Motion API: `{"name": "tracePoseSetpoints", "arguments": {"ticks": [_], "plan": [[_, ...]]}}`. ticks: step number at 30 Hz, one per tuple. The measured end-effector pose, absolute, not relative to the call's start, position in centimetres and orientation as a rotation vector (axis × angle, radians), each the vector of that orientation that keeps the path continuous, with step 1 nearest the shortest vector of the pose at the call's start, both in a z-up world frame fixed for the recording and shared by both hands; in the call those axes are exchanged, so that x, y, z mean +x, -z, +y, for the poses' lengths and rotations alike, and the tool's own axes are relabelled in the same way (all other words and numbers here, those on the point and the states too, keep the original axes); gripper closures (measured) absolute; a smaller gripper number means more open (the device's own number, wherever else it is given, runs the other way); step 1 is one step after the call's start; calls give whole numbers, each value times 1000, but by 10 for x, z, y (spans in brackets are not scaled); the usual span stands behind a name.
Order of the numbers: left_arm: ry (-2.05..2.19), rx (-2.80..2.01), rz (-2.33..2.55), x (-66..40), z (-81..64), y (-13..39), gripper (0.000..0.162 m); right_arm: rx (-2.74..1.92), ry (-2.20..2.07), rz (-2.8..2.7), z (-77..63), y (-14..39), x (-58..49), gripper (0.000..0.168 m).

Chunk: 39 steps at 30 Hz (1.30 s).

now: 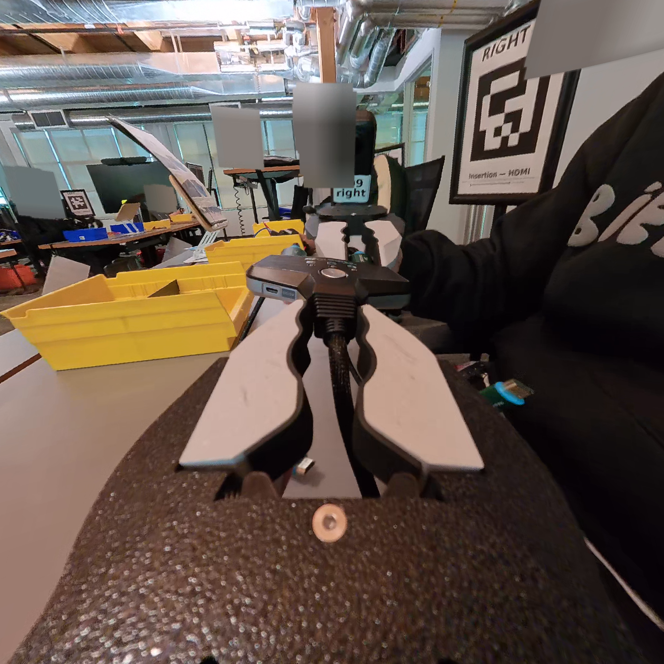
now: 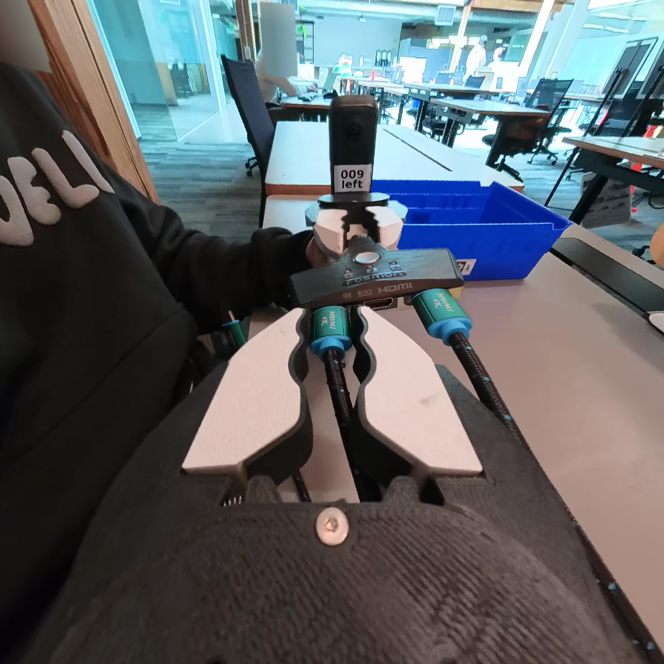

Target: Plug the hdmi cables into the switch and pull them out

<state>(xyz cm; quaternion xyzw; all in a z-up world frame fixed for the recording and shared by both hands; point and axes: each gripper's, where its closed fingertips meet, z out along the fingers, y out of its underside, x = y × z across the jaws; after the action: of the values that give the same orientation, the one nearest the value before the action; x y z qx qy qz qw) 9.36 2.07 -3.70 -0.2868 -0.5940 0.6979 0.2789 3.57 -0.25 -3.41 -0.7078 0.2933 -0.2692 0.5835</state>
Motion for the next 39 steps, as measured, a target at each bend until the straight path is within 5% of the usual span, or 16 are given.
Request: {"name": "tracePoseSetpoints", "arguments": {"ticks": [39], "plan": [[-1871, -728, -1595, 96, 16, 36, 139, -1590, 663, 727, -4, 35, 37, 146]]}}
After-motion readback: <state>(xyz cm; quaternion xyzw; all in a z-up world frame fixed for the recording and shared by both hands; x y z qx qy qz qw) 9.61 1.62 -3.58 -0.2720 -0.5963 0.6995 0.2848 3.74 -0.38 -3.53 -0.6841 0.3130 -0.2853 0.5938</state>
